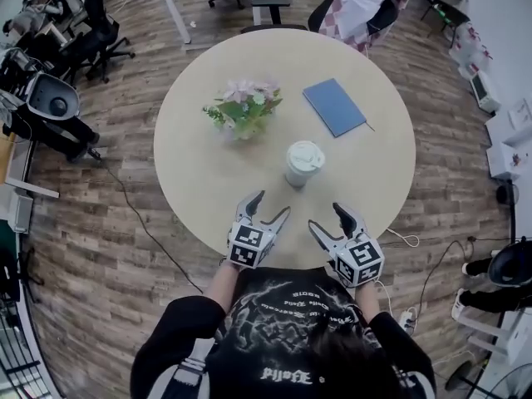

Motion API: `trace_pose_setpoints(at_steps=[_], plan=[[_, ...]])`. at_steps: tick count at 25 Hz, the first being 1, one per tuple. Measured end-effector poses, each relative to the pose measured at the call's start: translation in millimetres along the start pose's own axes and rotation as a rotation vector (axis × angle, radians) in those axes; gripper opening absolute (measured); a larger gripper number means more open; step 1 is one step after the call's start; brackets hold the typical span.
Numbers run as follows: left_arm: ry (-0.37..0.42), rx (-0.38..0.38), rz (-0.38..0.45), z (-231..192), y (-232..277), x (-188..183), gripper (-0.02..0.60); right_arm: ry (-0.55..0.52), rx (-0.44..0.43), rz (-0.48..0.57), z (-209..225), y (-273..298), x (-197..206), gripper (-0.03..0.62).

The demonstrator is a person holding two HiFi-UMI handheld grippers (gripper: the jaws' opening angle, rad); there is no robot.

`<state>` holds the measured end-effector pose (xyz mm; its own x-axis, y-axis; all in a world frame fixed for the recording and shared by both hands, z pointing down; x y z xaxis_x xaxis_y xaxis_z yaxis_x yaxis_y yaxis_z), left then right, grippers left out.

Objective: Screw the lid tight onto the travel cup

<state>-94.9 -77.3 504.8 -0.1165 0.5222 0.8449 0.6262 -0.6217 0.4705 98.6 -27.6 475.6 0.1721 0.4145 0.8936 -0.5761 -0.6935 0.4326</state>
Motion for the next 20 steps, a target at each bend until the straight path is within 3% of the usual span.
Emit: trace_pose_setpoints(at_steps=[9, 14, 20], plan=[[0.02, 0.028, -0.011, -11, 52, -26, 0.341, -0.005, -0.049, -0.045, 28, 1, -10, 0.299], [0.106, 0.026, -0.035, -15, 79, -24, 0.341, -0.02, -0.083, -0.077, 43, -1, -11, 0.299], [0.117, 0.083, -0.043, -18, 103, -27, 0.356, -0.022, -0.085, -0.097, 49, -6, -8, 0.305]])
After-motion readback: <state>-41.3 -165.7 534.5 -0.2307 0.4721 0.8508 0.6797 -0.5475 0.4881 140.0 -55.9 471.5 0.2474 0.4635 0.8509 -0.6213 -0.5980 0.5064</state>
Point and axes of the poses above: the fingertips, and each gripper's own axes: y forward along the fingers, z to its right, x out of its underside, the point moved 8 cm from there along -y, backward along the fingers, and after that the axes turned 6 degrees about -y, right-handed, at the moved point
